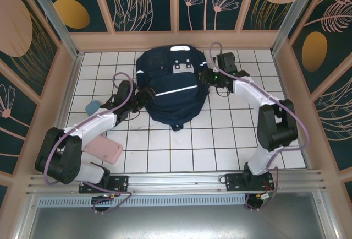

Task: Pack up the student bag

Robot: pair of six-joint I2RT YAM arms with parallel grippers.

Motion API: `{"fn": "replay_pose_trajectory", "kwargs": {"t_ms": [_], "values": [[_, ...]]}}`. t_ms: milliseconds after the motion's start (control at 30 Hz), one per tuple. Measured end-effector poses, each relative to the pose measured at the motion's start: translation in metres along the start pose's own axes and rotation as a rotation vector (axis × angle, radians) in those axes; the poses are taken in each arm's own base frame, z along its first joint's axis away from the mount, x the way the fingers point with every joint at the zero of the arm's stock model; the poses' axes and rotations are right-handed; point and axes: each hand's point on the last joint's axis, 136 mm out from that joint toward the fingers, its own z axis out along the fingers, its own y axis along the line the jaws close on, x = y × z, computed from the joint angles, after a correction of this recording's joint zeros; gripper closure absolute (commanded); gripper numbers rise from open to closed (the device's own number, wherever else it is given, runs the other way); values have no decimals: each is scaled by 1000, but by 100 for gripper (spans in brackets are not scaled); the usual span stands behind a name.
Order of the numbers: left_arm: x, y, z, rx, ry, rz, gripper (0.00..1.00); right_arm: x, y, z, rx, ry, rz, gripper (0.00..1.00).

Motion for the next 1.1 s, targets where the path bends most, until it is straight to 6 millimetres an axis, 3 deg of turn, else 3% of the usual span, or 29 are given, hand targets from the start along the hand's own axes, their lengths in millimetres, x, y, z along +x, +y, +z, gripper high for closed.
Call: {"fn": "replay_pose_trajectory", "kwargs": {"t_ms": [233, 433, 600, 767, 1100], "values": [[-1, -5, 0, 3, 10, 40, 25, -22, -13, 47, 77, 25, 119, 61], [-2, -7, -1, 6, 14, 51, 25, -33, -24, 71, 109, 22, 277, 62], [-1, -7, 0, 7, 18, 51, 25, -37, -30, 78, 119, 15, 435, 62], [1, -7, 0, 10, 29, 51, 24, -36, -32, 83, 112, 22, 568, 69], [1, -7, 1, 10, 30, 50, 24, -39, -26, 83, 69, 11, 699, 70]]}}
